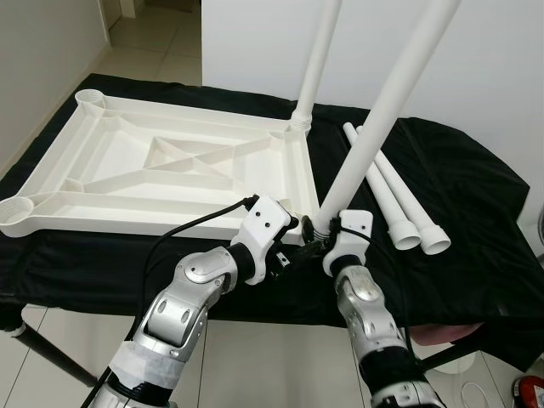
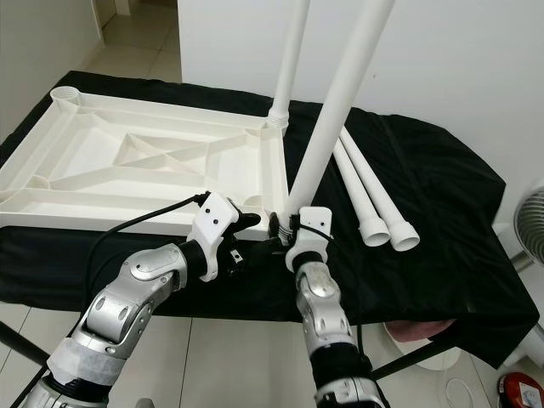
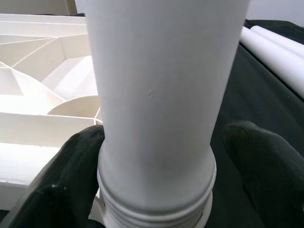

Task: Building children table

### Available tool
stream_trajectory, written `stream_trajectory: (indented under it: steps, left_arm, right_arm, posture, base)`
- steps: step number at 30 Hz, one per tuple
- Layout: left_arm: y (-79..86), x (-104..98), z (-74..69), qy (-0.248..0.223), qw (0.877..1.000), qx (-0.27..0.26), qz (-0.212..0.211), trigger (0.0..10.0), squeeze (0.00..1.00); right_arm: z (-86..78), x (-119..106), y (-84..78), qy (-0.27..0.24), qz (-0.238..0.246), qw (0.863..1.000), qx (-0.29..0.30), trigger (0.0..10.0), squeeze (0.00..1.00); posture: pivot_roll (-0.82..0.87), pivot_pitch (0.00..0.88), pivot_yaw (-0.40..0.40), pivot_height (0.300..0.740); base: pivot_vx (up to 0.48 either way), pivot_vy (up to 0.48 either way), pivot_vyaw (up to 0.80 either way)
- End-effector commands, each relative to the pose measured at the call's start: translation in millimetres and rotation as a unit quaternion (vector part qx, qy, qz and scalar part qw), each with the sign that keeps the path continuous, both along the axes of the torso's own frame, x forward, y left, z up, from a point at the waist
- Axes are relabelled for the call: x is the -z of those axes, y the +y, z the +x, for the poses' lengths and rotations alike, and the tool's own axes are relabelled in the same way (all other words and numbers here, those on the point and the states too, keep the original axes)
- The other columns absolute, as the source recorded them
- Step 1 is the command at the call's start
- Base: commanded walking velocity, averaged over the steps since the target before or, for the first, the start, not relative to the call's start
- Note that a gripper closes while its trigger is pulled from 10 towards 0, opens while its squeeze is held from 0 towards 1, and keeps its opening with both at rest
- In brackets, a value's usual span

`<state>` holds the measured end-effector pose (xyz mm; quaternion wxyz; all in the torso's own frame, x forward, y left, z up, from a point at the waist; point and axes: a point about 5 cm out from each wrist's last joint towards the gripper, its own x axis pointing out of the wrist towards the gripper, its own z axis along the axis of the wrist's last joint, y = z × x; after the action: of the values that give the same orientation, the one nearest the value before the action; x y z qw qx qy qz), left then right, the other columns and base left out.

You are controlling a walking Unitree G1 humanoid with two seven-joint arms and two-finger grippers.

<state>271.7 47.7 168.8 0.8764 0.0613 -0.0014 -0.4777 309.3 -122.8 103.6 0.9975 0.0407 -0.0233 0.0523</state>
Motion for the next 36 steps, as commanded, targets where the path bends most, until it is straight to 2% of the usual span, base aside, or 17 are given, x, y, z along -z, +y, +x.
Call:
stream_trajectory:
  steps: [1,3,7,12,13,14,15,17,18,21,29,30,31,32,34,36]
  left_arm:
    - [-1.2,0.8,1.1,-0.004,1.000,-0.019,0.000,10.0,0.00]
    - [-1.2,0.8,1.1,-0.004,1.000,-0.019,0.000,10.0,0.00]
    - [-0.1,3.0,-2.2,0.002,1.000,-0.019,-0.001,10.0,0.00]
    - [-0.1,3.5,-3.1,0.003,1.000,-0.018,-0.002,10.0,0.00]
    - [0.1,4.1,-3.6,0.005,1.000,-0.018,-0.004,10.0,0.00]
    - [0.1,4.1,-3.6,0.005,1.000,-0.018,-0.004,10.0,0.00]
    - [0.3,4.5,-3.5,0.005,1.000,-0.018,-0.004,10.0,0.00]
    - [0.3,4.5,-3.5,0.005,1.000,-0.018,-0.004,10.0,0.00]
    - [1.0,4.6,-1.9,0.006,1.000,-0.024,-0.005,10.0,0.00]
    - [2.7,3.0,1.9,0.004,0.999,-0.035,-0.009,10.0,0.00]
    - [2.9,2.5,1.7,0.001,0.999,-0.043,-0.011,10.0,0.00]
    - [2.6,2.7,1.1,0.001,0.999,-0.044,-0.011,10.0,0.00]
    - [2.6,2.7,1.1,0.001,0.999,-0.044,-0.011,10.0,0.00]
    - [2.4,2.8,0.6,0.000,0.999,-0.044,-0.010,10.0,0.00]
    - [2.4,2.9,0.4,0.000,0.999,-0.045,-0.009,10.0,0.00]
    - [2.6,3.0,0.5,-0.003,0.999,-0.048,-0.007,10.0,0.00]
  right_arm:
    - [-4.7,1.7,-8.1,-0.005,-0.004,1.000,0.002,10.0,0.00]
    - [-4.7,1.7,-8.1,-0.005,-0.004,1.000,0.002,10.0,0.00]
    - [-33.8,3.4,-18.4,-0.024,-0.013,0.998,-0.049,10.0,0.00]
    - [-40.1,5.7,-19.5,-0.020,-0.017,0.998,-0.059,10.0,0.00]
    - [-45.9,7.5,-20.7,-0.018,-0.027,0.997,-0.066,7.0,0.00]
    - [-45.9,7.5,-20.7,-0.018,-0.027,0.997,-0.066,7.0,0.00]
    - [-51.4,10.0,-21.4,-0.012,-0.034,0.996,-0.080,1.8,0.00]
    - [-51.4,10.0,-21.4,-0.012,-0.034,0.996,-0.080,1.8,0.00]
    - [-55.7,12.2,-21.4,-0.006,-0.036,0.995,-0.095,0.0,0.00]
    - [-59.4,15.8,-11.7,0.012,-0.020,0.986,-0.162,0.0,0.00]
    - [-53.8,17.4,-3.2,0.025,-0.014,0.976,-0.214,0.0,0.00]
    - [-51.2,18.3,-1.6,0.029,-0.015,0.975,-0.218,7.1,0.00]
    - [-51.2,18.3,-1.6,0.029,-0.015,0.975,-0.218,7.1,0.00]
    - [-47.4,18.4,-0.4,0.033,-0.009,0.975,-0.218,10.0,0.00]
    - [-44.3,18.0,0.2,0.035,-0.007,0.975,-0.218,10.0,0.00]
    - [-34.4,15.2,-1.7,0.035,0.003,0.977,-0.210,10.0,0.00]
  posture:
    - [0.01,0.000,-0.111,0.740]
    - [0.01,0.000,-0.111,0.740]
    - [0.00,0.000,-0.105,0.740]
    - [-0.02,0.000,-0.098,0.740]
    - [-0.02,0.000,-0.096,0.740]
    - [-0.02,0.000,-0.096,0.740]
    - [-0.03,0.000,-0.094,0.740]
    - [-0.03,0.000,-0.094,0.740]
    - [-0.03,0.000,-0.091,0.740]
    - [-0.03,0.000,-0.094,0.740]
    - [-0.01,0.000,-0.105,0.740]
    - [0.00,0.000,-0.107,0.740]
    - [0.00,0.000,-0.107,0.740]
    - [0.00,0.000,-0.109,0.740]
    - [0.00,0.000,-0.109,0.740]
    - [0.01,0.000,-0.112,0.740]
  base:
    - [0.000,0.000,0.00]
    - [0.000,0.000,0.00]
    - [0.000,0.000,0.00]
    - [0.000,0.000,0.00]
    - [0.000,0.000,0.00]
    - [0.000,0.000,0.00]
    - [0.000,0.000,0.00]
    - [0.000,0.000,0.00]
    - [0.000,0.000,0.00]
    - [0.000,0.000,0.00]
    - [0.000,0.000,0.00]
    - [0.000,0.000,0.00]
    - [0.000,0.000,0.00]
    - [0.000,0.000,0.00]
    - [0.000,0.000,0.00]
    - [0.000,0.000,0.00]
